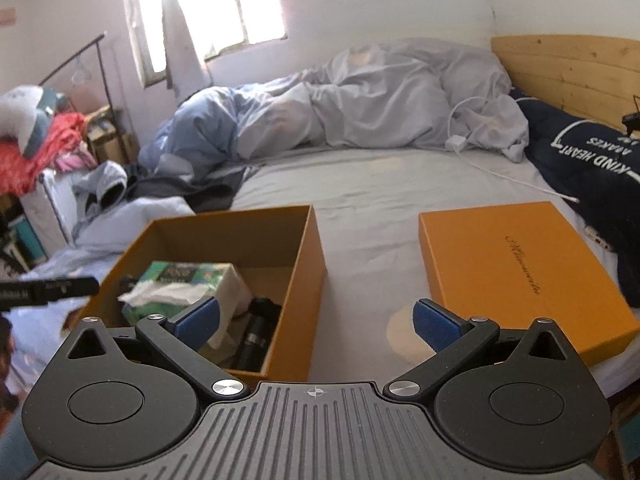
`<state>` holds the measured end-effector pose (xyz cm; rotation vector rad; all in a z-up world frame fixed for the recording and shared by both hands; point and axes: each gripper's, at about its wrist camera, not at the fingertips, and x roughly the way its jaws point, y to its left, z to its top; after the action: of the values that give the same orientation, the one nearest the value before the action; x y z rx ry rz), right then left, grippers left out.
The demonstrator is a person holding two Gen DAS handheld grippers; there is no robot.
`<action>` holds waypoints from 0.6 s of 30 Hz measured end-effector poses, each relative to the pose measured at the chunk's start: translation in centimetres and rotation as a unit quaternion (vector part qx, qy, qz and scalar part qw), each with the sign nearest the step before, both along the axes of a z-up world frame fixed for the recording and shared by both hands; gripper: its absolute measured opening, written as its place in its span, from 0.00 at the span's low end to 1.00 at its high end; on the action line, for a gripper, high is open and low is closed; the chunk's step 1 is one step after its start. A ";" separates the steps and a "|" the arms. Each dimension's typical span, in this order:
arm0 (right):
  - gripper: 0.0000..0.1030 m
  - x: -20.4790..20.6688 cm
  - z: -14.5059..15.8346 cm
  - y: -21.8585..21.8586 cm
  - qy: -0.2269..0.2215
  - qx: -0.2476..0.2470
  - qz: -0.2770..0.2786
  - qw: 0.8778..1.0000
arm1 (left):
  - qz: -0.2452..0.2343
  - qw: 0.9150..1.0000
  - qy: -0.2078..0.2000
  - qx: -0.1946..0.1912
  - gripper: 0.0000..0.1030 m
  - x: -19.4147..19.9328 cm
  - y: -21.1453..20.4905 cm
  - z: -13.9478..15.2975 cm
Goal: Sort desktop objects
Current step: 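Open the right tool and withdraw it from the brown box, then move both tools toward the orange Miaoweitu box on the bed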
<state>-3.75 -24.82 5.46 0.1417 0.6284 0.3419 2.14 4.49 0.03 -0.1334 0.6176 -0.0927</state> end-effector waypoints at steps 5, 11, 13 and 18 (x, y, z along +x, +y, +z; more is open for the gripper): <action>1.00 -0.5 -0.1 0.1 0.007 -0.001 0.001 1.000 | -0.008 1.000 -0.005 0.016 0.97 -0.5 -0.5 0.4; 1.00 -1.1 -0.1 0.6 0.009 -0.007 0.010 1.000 | -0.015 1.000 -0.001 0.018 0.97 -0.3 -0.6 0.4; 1.00 -1.3 -0.1 0.6 0.009 -0.010 0.010 1.000 | -0.016 1.000 -0.003 0.018 0.97 -0.4 -0.6 0.4; 1.00 -1.4 -0.3 0.4 0.016 -0.013 0.004 1.000 | -0.021 1.000 -0.006 0.021 0.97 -0.4 -0.9 0.5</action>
<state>-5.15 -24.43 5.15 0.1197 0.6649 0.3390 1.70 3.57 0.52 -0.0787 0.6107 -0.1211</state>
